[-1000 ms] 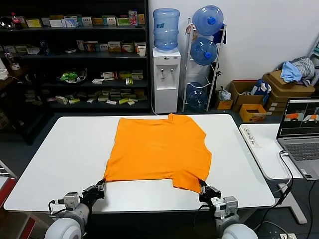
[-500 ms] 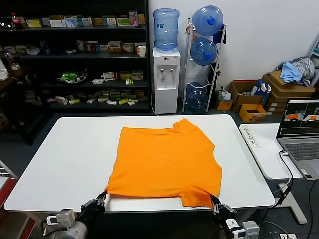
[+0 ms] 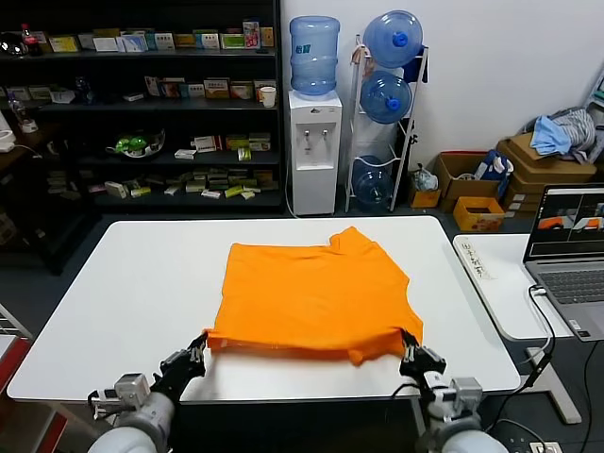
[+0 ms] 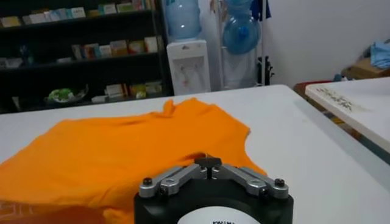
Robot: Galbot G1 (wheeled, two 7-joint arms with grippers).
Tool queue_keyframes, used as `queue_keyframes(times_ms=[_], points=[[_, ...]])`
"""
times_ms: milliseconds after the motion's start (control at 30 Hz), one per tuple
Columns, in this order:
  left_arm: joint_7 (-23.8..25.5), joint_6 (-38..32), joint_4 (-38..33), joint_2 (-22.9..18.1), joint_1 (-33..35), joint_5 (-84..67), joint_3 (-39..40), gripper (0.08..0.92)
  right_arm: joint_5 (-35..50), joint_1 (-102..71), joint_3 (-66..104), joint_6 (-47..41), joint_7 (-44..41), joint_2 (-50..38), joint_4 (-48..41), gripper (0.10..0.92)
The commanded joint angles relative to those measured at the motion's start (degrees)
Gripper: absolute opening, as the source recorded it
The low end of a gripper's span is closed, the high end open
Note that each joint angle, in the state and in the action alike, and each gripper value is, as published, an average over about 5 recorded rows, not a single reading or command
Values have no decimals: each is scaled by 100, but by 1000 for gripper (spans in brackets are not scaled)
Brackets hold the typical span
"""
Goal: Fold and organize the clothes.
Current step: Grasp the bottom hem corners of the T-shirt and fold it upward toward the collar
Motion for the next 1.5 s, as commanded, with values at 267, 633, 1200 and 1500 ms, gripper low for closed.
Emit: queue_keyframes(times_ms=[267,633,1200,1500], points=[[137,-273,1660,-121,-1929,256,872,91,251,1695,-704,-239,273,-39,-1028,125],[81,-286,1949,-283,-2357,359,1117,91,244,1735,-805,-225,164,11,-1128,125],[105,-164,2081,-287,-2331,592,1132,157,115,1734,-788,-323,-248,79,-1326,268],[-97,472,944,281,-954,251,614,416,-76,661,-136,-285,-642,-581,-726,528]])
